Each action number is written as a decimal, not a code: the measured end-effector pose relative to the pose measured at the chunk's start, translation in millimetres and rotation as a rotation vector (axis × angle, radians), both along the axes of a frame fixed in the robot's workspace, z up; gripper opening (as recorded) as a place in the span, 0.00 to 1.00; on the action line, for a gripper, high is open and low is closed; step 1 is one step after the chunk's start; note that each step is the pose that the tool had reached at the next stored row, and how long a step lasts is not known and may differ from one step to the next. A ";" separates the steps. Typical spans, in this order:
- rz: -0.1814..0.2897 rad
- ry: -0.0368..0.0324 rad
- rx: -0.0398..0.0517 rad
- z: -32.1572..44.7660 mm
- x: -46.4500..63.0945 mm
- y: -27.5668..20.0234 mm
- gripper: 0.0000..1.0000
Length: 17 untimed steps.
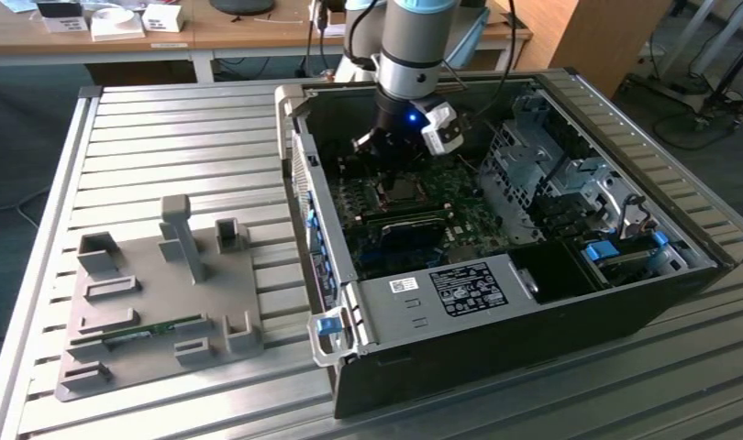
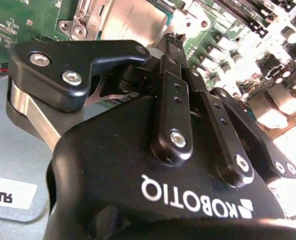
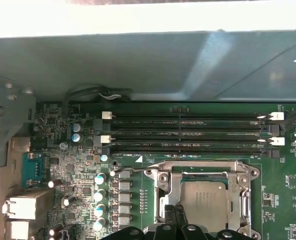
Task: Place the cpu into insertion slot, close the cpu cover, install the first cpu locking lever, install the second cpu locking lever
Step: 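Close the cpu cover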
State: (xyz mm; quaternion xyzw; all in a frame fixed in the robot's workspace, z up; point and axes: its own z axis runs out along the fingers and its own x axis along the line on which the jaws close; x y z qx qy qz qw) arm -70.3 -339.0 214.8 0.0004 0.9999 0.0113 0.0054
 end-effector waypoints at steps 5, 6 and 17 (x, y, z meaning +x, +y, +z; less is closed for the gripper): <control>0.000 -0.0032 0.0005 -3.7 -2.2 -0.1 0.11; 0.000 -0.0032 0.0003 -3.8 -2.3 -0.1 0.11; 0.000 -0.0034 0.0033 -8.7 -3.2 0.9 0.11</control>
